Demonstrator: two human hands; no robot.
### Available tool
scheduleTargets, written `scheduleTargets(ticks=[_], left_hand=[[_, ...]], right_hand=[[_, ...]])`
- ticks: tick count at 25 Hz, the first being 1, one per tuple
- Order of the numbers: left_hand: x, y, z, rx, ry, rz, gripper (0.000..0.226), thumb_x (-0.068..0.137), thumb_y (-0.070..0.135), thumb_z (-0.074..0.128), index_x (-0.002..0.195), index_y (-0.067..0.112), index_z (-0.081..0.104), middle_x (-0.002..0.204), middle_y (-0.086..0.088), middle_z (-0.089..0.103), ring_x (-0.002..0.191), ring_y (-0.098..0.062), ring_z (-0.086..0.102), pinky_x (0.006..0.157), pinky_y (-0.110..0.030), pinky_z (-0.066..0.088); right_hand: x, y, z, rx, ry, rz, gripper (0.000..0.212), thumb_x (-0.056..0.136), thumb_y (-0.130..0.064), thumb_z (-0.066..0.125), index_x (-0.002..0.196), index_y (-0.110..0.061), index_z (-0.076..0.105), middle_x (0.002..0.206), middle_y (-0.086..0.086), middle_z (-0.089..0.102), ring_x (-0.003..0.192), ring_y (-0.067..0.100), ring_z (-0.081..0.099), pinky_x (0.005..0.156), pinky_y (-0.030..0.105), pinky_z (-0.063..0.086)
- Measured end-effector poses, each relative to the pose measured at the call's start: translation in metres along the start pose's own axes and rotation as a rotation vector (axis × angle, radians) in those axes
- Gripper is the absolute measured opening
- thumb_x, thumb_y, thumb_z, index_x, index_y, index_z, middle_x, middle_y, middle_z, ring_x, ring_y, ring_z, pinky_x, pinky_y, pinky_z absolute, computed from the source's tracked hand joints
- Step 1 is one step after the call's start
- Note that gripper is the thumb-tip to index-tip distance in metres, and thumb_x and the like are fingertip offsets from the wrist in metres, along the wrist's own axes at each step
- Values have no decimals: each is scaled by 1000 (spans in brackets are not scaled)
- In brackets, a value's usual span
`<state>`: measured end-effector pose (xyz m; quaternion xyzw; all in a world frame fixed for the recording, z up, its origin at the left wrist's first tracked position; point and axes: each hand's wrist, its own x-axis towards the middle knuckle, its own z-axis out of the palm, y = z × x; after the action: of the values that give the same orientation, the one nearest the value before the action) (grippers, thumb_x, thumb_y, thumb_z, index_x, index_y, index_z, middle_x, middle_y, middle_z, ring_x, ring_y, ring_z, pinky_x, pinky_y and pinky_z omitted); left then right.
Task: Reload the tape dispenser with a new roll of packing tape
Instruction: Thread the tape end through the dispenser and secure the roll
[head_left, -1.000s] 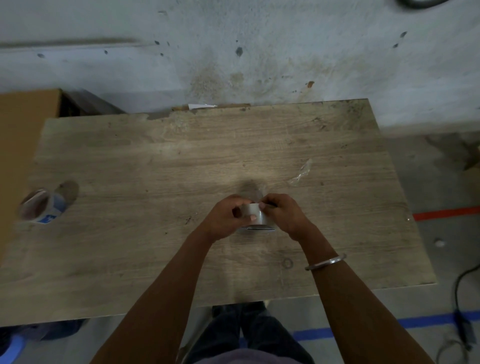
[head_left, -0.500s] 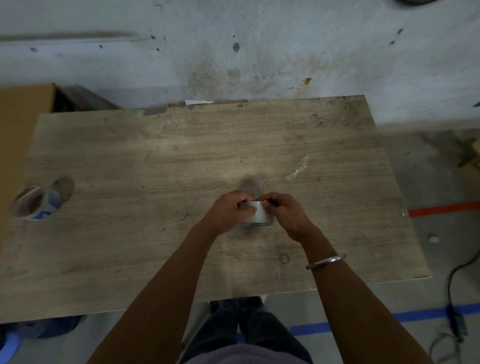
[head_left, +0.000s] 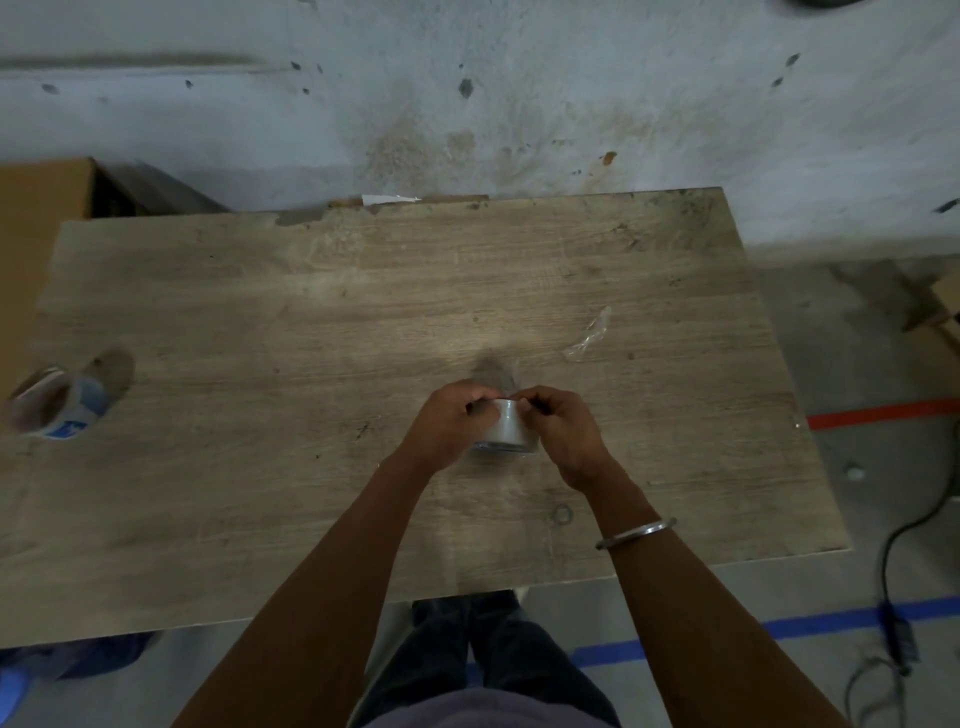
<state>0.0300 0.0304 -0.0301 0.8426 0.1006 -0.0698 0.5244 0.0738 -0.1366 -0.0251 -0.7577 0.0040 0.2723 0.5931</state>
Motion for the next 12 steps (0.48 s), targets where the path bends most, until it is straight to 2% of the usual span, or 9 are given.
scheduleTargets(ticks=[5,9,12], left_hand=[[-5,3,8,42,63,88,21,86,12,55,99,9,72,81,16,56,75,1,53,68,-14,37],[-6,5,7,84,77,141,26,85,18,52,99,8,72,81,16,54,75,4,53,67,-10,35],[-5,8,4,82,78,138,22,84,21,57,94,11,73,79,13,56,71,1,54,65,-12,37]], right_hand=[[-2,4,3,-15,69,-14,18,92,-6,58,90,-12,75,88,8,74,81,14,63,75,32,50],[-2,8,3,-28,64,-33,17,90,-10,58,89,-13,75,88,11,73,84,22,65,79,44,53],[-2,6,4,-28,79,-43,17,90,-8,58,89,-11,75,88,11,74,85,27,67,80,44,54]])
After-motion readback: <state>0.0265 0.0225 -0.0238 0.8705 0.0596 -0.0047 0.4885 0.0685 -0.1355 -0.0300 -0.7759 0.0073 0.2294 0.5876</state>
